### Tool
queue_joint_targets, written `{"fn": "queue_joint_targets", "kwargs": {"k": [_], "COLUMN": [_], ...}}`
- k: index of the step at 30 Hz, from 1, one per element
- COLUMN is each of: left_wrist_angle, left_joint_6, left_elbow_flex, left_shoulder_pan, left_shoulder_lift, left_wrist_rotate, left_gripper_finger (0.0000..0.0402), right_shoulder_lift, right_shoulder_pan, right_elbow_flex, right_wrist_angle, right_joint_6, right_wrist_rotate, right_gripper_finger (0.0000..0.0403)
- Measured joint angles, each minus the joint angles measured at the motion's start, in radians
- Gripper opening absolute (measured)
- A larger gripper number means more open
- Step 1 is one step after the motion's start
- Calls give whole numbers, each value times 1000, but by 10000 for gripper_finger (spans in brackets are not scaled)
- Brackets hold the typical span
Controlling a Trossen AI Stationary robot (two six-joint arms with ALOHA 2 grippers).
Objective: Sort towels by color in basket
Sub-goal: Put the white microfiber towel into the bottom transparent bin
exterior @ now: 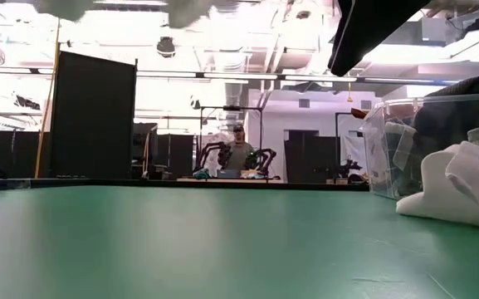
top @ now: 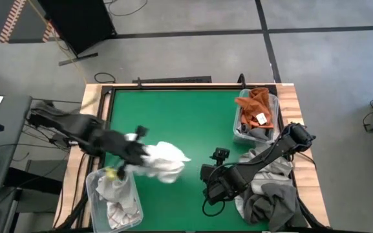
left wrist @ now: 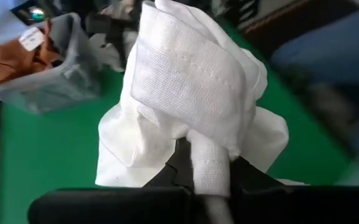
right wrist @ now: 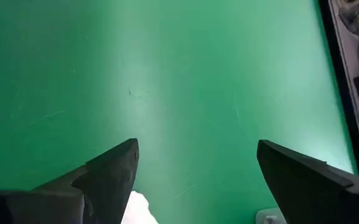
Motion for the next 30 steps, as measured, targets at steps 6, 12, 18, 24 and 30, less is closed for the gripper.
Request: {"fn": "queue_joint_targets", "kwargs": {"k": [6,12,18,24,30], "left_wrist_angle": [-158,-313,-292,-132,51], "left_joint_6": [-351,-700,-897,-1012,-951], "left_elbow_flex": [-33,-129,-253,-411,-521], "left_shoulder_pan": [-204,-392,-487,-505,-458], "left_shoulder_lift": [-175,-202,-167,-130,-55], "left_wrist_rotate": [-10,-25,51,201,292], "left_gripper_finger": [17,17,17,17,17], "right_shoulder_lift": [0,0,0,0,0], "right_shoulder_pan": [-9,-15,-15,-15,-15], "right_elbow_flex": [0,0,0,0,0], "right_wrist_angle": [2,5,20,32,39], "right_joint_6": [-24,-34,-34,-34,-33], "right_wrist_rotate": [17,39,43,43,43], "right_gripper_finger": [363,353,336,327,327]}}
